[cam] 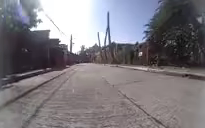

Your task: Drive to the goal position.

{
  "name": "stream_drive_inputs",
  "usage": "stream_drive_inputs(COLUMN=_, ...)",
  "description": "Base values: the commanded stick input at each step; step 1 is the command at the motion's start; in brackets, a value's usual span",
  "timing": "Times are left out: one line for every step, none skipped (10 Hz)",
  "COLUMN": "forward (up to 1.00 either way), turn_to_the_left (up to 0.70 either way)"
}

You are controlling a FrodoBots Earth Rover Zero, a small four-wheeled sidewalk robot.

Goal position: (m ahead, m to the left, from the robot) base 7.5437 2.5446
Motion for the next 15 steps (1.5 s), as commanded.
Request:
stream_drive_inputs(forward=0.85, turn_to_the_left=0.04)
stream_drive_inputs(forward=0.85, turn_to_the_left=0.0)
stream_drive_inputs(forward=0.85, turn_to_the_left=0.0)
stream_drive_inputs(forward=0.85, turn_to_the_left=0.0)
stream_drive_inputs(forward=0.85, turn_to_the_left=0.0)
stream_drive_inputs(forward=0.85, turn_to_the_left=0.0)
stream_drive_inputs(forward=0.85, turn_to_the_left=0.0)
stream_drive_inputs(forward=0.85, turn_to_the_left=0.0)
stream_drive_inputs(forward=0.85, turn_to_the_left=0.0)
stream_drive_inputs(forward=0.85, turn_to_the_left=0.0)
stream_drive_inputs(forward=0.85, turn_to_the_left=0.0)
stream_drive_inputs(forward=0.85, turn_to_the_left=0.0)
stream_drive_inputs(forward=0.85, turn_to_the_left=0.0)
stream_drive_inputs(forward=0.85, turn_to_the_left=0.0)
stream_drive_inputs(forward=0.85, turn_to_the_left=0.0)
